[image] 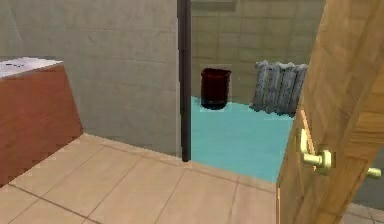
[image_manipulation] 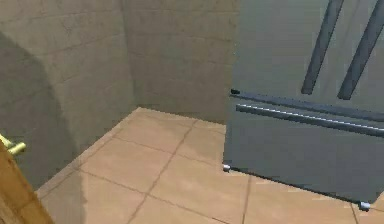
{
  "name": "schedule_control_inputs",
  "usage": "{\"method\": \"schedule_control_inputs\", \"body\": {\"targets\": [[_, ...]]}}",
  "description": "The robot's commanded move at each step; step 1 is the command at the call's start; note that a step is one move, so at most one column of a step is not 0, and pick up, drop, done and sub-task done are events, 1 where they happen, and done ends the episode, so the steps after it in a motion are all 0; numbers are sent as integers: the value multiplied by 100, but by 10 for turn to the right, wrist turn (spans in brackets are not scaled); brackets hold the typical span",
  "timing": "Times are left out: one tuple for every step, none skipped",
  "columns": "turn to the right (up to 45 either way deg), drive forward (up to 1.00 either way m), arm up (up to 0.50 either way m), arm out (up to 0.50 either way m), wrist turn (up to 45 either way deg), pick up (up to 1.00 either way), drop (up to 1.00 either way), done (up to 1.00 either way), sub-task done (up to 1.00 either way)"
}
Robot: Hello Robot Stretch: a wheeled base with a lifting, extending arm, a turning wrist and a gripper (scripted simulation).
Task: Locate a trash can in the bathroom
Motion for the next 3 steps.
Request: {"method": "schedule_control_inputs", "body": {"targets": [[0, 55, 0, 0, 0, 0, 0, 0, 0], [240, 0, 0, 0, 0, 0, 0, 0, 0], [0, 100, 0, 0, 0, 0, 0, 0, 0]]}}
